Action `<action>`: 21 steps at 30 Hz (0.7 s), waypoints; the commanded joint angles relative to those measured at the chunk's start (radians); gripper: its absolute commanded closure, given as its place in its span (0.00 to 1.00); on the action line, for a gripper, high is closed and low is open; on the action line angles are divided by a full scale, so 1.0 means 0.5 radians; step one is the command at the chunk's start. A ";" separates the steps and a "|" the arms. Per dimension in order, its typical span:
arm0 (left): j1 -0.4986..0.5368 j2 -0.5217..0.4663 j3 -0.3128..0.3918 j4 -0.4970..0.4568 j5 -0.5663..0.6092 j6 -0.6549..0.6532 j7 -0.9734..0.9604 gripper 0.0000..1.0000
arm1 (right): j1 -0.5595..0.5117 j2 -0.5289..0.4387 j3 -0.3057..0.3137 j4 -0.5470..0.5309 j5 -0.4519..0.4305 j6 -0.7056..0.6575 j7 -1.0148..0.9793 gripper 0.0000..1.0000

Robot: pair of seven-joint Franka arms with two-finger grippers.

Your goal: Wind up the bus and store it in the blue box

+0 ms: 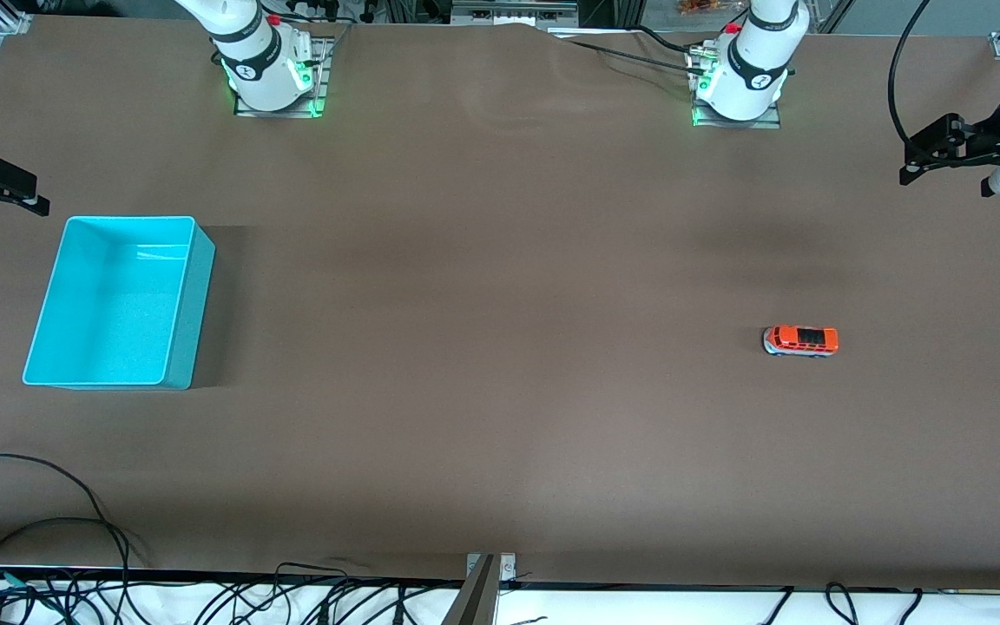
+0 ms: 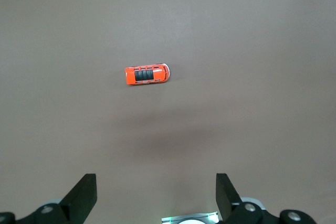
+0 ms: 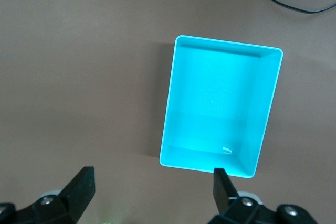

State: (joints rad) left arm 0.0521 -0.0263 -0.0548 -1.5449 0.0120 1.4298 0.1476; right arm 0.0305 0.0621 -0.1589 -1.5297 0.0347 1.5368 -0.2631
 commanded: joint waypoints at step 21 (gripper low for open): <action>0.015 0.148 0.011 0.034 0.123 0.018 0.039 0.00 | -0.003 0.008 -0.001 0.044 0.023 -0.027 0.020 0.00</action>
State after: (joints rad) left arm 0.0561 0.0419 -0.0495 -1.5492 0.0494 1.4348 0.1476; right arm 0.0305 0.0622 -0.1588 -1.5297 0.0347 1.5368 -0.2631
